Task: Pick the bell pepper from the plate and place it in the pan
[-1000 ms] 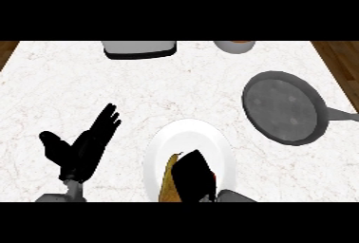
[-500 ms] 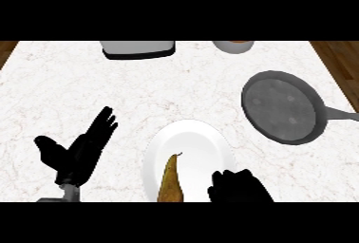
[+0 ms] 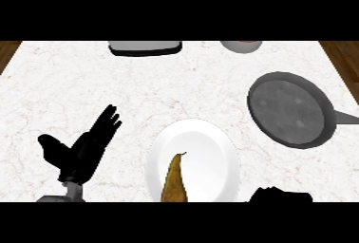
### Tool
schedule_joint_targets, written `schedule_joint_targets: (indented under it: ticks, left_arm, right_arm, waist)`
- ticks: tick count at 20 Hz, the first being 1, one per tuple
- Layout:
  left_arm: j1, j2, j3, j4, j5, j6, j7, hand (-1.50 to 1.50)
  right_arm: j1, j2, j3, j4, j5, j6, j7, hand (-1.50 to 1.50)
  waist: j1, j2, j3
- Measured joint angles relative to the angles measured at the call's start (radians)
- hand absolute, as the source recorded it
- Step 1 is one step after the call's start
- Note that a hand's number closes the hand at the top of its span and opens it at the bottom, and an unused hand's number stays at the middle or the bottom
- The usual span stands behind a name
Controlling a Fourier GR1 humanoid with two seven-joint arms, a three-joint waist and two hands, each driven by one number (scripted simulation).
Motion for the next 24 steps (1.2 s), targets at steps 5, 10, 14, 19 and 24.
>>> schedule_joint_targets:
  ticks: [5, 10, 14, 19, 24]
  left_arm:
    - [-0.032, -0.007, -0.008, -0.008, -0.003, 0.004, 0.026, 0.0]
    - [-0.051, -0.026, -0.021, 0.006, -0.017, 0.009, 0.037, 0.0]
    - [-0.051, -0.036, -0.026, 0.025, -0.028, -0.005, 0.013, 0.0]
    - [-0.061, -0.04, -0.025, 0.014, -0.031, -0.006, 0.029, 0.0]
    - [-0.042, -0.04, -0.025, 0.015, -0.031, -0.024, 0.02, 0.0]
  right_arm:
    - [0.097, -0.044, -0.108, 0.033, -0.123, -0.141, -0.123, 1.5]
    - [0.091, -0.109, -0.31, 0.184, -0.389, -0.203, -0.319, 1.5]
    - [0.023, -0.084, -0.415, 0.386, -0.503, -0.215, -0.486, 1.5]
    - [-0.116, -0.007, -0.521, 0.639, -0.558, -0.244, -0.602, 1.5]
    - [-0.278, 0.072, -0.627, 0.945, -0.623, -0.274, -0.76, 1.5]
  waist:
    - [0.022, 0.006, 0.001]
    - [0.04, 0.007, -0.001]
    - [0.049, 0.007, -0.002]
    - [0.059, 0.007, -0.002]
    - [0.067, 0.009, -0.002]
